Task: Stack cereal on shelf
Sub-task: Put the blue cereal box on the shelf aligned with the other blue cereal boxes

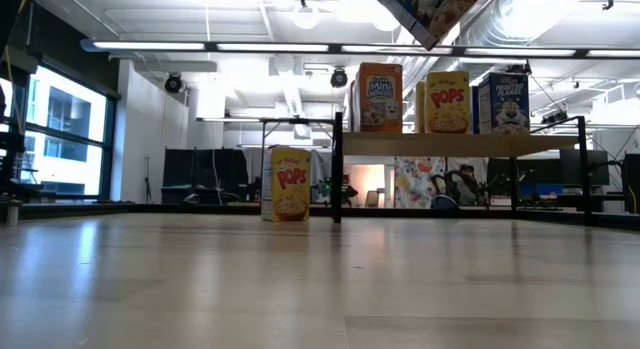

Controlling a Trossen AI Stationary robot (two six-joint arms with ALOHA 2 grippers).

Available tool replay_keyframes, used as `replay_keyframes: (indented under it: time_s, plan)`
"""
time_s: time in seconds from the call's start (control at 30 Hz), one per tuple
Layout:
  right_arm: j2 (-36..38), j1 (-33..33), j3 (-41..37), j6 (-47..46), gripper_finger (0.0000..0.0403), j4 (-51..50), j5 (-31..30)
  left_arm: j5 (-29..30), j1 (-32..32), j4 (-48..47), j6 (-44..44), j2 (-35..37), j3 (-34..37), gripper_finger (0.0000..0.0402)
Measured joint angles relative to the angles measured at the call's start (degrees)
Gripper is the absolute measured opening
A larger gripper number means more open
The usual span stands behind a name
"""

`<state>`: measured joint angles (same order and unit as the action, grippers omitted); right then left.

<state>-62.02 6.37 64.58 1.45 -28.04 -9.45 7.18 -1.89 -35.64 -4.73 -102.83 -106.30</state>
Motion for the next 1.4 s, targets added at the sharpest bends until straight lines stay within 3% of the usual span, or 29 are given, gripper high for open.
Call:
replay_keyframes:
  time_s: [0.63,1.17,1.4]
  plan:
    - [-0.6,0.0,0.5,0.1,0.0156,-0.6,0.0,0.0,0.0,0.0,-3.5,0.0,0.0,0.0174]
    - [-0.6,0.0,0.6,0.0,0.0153,-0.6,0.0,0.1,0.0,0.2,-4.3,0.0,0.0,0.0177]
    - [-0.6,0.0,0.7,0.0,0.0154,-0.3,0.0,0.2,0.0,0.4,-4.4,0.0,0.0,0.021]
